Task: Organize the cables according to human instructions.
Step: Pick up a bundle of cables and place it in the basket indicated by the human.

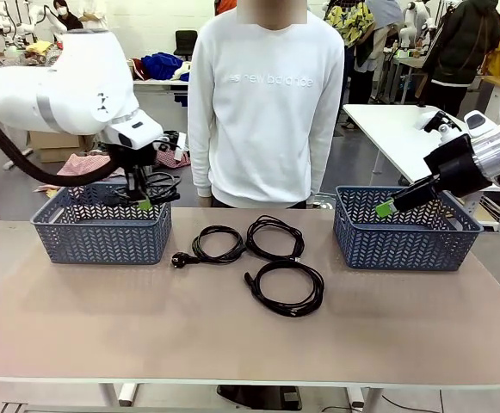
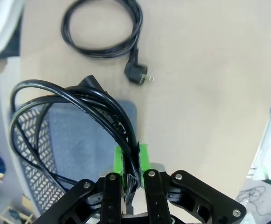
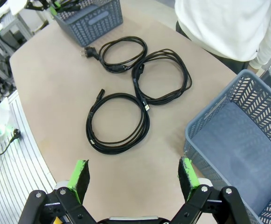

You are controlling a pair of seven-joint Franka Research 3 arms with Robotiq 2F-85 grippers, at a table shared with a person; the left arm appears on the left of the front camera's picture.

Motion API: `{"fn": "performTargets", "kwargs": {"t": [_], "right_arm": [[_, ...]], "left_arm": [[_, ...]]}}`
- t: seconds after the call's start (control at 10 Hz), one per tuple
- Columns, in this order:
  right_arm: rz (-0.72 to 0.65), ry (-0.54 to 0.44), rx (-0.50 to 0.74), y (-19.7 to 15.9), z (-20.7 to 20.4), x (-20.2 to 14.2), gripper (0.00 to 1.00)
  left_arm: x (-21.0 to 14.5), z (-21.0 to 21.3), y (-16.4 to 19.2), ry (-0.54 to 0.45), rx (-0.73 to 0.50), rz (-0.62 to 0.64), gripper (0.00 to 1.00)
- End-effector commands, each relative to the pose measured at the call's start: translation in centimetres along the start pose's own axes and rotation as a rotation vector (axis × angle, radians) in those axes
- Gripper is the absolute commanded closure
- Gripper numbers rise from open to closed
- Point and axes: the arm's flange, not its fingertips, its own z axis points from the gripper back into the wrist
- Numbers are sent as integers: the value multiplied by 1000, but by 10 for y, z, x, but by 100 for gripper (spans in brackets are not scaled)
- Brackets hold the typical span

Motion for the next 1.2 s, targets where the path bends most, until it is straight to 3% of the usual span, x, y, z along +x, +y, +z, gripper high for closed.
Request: {"fn": "performTargets", "kwargs": {"t": [0.0, 0.5, 1.1], "right_arm": [[20, -27, 17, -4, -2, 1, 0], [20, -27, 17, -4, -2, 1, 0], [20, -27, 17, -4, -2, 1, 0]], "left_arm": [[-26, 4, 7, 33, 17, -29, 85], [-60, -22, 46, 71, 10, -39, 85], [-68, -44, 75, 84, 16, -16, 85]]}}
